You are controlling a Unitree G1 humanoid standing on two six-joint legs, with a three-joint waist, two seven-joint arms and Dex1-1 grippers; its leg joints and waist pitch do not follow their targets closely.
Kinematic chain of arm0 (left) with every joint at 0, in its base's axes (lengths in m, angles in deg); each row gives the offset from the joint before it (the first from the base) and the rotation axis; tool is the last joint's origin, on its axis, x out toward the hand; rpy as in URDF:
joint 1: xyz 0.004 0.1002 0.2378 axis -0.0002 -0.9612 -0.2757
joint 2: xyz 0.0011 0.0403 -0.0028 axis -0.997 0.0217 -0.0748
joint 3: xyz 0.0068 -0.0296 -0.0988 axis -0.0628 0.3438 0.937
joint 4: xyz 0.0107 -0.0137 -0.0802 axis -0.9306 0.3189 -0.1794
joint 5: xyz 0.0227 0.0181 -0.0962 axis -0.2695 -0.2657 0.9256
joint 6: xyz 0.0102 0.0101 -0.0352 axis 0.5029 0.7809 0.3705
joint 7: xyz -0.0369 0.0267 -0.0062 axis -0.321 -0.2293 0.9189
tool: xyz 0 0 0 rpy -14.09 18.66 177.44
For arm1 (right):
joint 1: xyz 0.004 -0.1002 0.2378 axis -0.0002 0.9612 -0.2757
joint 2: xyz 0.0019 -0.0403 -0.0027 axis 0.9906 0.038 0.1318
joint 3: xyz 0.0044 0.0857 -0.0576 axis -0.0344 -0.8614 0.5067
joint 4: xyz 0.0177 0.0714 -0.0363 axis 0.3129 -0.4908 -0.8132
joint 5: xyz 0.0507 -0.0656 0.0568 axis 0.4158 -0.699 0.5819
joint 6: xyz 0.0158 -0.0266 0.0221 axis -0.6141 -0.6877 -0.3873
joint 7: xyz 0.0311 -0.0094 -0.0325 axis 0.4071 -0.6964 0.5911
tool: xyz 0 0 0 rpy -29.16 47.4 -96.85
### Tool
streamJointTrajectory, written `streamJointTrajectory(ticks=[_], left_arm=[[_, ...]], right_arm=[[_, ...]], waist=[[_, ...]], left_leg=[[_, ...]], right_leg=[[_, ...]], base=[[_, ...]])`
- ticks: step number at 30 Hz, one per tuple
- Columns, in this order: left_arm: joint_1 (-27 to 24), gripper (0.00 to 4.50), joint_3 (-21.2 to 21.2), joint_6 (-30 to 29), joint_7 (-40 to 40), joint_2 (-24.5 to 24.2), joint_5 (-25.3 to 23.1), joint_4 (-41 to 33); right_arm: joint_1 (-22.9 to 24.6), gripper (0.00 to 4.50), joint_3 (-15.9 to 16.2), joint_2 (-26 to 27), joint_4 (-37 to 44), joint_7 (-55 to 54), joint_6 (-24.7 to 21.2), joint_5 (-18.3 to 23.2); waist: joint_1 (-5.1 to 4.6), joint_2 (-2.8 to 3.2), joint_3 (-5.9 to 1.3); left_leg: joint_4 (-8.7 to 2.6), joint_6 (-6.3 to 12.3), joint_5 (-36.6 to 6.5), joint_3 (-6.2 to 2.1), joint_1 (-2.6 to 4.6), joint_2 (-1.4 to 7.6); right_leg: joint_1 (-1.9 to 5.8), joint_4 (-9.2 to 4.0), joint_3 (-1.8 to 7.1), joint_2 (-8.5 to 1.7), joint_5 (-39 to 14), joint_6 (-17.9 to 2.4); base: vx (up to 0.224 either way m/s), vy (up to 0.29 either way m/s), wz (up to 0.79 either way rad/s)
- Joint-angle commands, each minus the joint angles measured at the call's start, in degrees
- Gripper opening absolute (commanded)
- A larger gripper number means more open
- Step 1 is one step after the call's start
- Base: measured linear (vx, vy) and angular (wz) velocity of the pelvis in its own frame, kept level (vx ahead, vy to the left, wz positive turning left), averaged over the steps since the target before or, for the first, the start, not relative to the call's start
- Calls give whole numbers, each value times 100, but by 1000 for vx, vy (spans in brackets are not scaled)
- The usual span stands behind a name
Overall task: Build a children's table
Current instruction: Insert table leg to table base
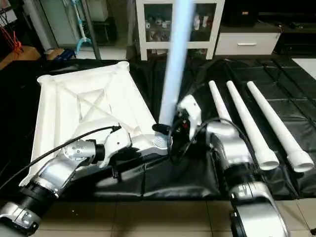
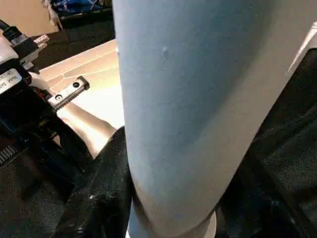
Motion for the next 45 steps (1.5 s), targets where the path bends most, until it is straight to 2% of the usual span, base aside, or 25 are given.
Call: streamJointTrajectory(ticks=[1, 5, 9, 12, 15, 18, 20, 21, 25, 28, 30, 32, 34, 38, 42, 43, 44, 45], left_arm=[[-98, 0, -235, -6, -76, 43, -117, 21], [-100, 0, -232, -5, -75, 50, -117, 25], [-102, 0, -221, -11, -96, 61, -125, 25], [-103, 0, -217, -15, -108, 66, -130, 21], [-114, 0, -221, -17, -123, 61, -138, 14], [-123, 0, -224, -25, -130, 59, -141, 5], [-131, 0, -229, -30, -136, 54, -146, -4], [-136, 0, -232, -29, -137, 52, -153, -5], [-137, 0, -231, -37, -138, 48, -158, -9], [-143, 0, -224, -40, -137, 47, -169, -15], [-149, 0, -218, -33, -130, 45, -173, -22], [-152, 0, -213, -28, -121, 45, -176, -28], [-153, 0, -209, -25, -112, 45, -180, -30], [-163, 0, -224, -36, -111, 46, -178, -42], [-158, 0, -223, -30, -125, 53, -188, -33], [-153, 0, -221, -23, -124, 56, -192, -28], [-142, 0, -214, -21, -116, 64, -189, -28], [-142, 0, -214, -21, -116, 64, -189, -28]], right_arm=[[382, 186, 332, 70, -251, -4, -376, -178], [566, 186, 279, 73, -274, -124, -387, -170], [757, 186, 276, 66, -154, -231, -525, -181], [795, 186, 343, 32, -183, -276, -578, -275], [852, 186, 704, -122, -200, -239, -462, -614], [841, 186, 841, -175, -198, -209, -438, -731], [809, 186, 935, -210, -208, -160, -447, -802], [776, 186, 997, -229, -216, -123, -456, -847], [742, 186, 1055, -243, -235, -87, -508, -881], [752, 186, 1343, -357, -312, -57, -258, -1160], [745, 186, 1283, -302, -301, -130, -213, -1076], [753, 186, 1188, -239, -258, -190, -214, -981], [812, 186, 1117, -186, -196, -267, -129, -920], [1028, 186, 1157, -206, -143, -268, 34, -933], [1082, 186, 1103, -202, -259, -413, 173, -943], [1088, 186, 1039, -176, -281, -508, 212, -920], [1064, 186, 854, -86, -338, -765, 273, -846], [1064, 186, 854, -86, -338, -765, 273, -846]], waist=[[-34, -34, -213], [-34, -17, -220], [-42, -31, -231], [-45, -38, -205], [-54, -36, -173], [-67, -45, -176], [-81, -36, -174], [-90, -63, -169], [-108, -55, -154], [-131, -52, -156], [-156, -73, -162], [-176, -68, -172], [-223, -66, -159], [-246, -55, -156], [-255, -48, -173], [-261, -52, -176], [-269, -44, -161], [-279, -45, -157]], left_leg=[[-590, 92, -2357, -77, 36, 172], [-606, 44, -2470, -74, 52, 171], [-634, 54, -2435, -68, 73, 166], [-657, 55, -2487, -72, 69, 165], [-666, -21, -2813, -88, 123, 165], [-678, -65, -2931, -105, 138, 167], [-690, -77, -2971, -115, 118, 170], [-692, -85, -3058, -117, 124, 168], [-688, -112, -3285, -140, 162, 155], [-717, -164, -3409, -168, 137, 168], [-717, -155, -3497, -173, 143, 158], [-726, -161, -3523, -184, 150, 163], [-740, -163, -3643, -201, 126, 163], [-749, -157, -3733, -214, 133, 159], [-776, -135, -3625, -218, 122, 164], [-788, -126, -3591, -218, 105, 166], [-797, -140, -3648, -216, 105, 166], [-799, -147, -3683, -221, 103, 163]], right_leg=[[129, -500, 116, -199, -2453, -1018], [127, -505, 116, -196, -2360, -1061], [145, -555, 107, -205, -2453, -974], [148, -575, 106, -202, -2595, -944], [103, -616, 101, -204, -3001, -838], [94, -629, 110, -204, -3080, -769], [103, -620, 112, -204, -3035, -776], [92, -634, 105, -203, -3135, -739], [41, -682, 102, -207, -3549, -566], [42, -672, 100, -201, -3421, -555], [38, -682, 104, -198, -3467, -528], [28, -677, 112, -195, -3336, -572], [34, -678, 103, -198, -3394, -561], [24, -716, 95, -209, -3614, -448], [46, -721, 102, -215, -3477, -475], [60, -718, 103, -212, -3391, -499], [39, -732, 108, -214, -3433, -501], [37, -735, 103, -215, -3491, -487]], base=[[0, 0, 0], [0, 0, 0], [0, 0, 0], [0, 0, 0], [0, 0, 0], [0, 0, 0], [0, 0, 0], [0, 0, 0], [0, 0, 0], [0, 0, 0], [0, 0, 0], [0, 0, 0], [0, 0, 0], [0, 0, 0], [0, 0, 0], [0, 0, 0], [0, 0, 0], [0, 0, 0]])
